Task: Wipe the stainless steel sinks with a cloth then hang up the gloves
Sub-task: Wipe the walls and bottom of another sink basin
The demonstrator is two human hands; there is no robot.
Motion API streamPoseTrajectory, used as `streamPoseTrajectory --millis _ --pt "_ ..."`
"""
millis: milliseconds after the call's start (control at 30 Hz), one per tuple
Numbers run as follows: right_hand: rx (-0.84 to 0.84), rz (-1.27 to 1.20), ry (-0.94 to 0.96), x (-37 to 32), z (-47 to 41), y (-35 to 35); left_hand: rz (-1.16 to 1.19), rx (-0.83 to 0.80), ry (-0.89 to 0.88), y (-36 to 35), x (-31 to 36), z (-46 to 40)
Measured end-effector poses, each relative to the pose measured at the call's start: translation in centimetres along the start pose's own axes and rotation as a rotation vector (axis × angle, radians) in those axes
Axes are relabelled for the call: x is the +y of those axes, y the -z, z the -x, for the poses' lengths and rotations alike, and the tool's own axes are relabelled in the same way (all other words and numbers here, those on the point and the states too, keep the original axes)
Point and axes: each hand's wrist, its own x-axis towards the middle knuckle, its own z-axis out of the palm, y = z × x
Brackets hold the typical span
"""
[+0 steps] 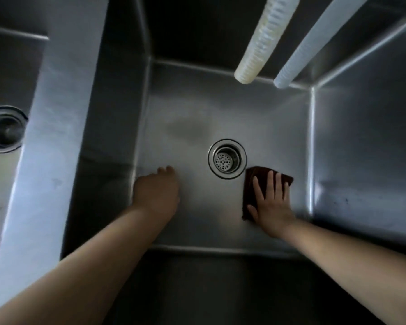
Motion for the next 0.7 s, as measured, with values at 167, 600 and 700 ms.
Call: streamPoseTrajectory --millis 167,600,700 --pt "-0.002 0.104 0.261 -6.8 0.1 0.9 -0.058 0.384 -0.171 5.5 -3.1 6.0" --pt "0.140 -0.050 0.273 -15.4 -17.4 8.1 0.140 0.805 -0.445 6.5 -10.7 5.3" --pt "0.129 -0.098 0.169 -16.7 -20.8 10.1 0.150 0.783 -0.449 6.6 -10.8 5.2"
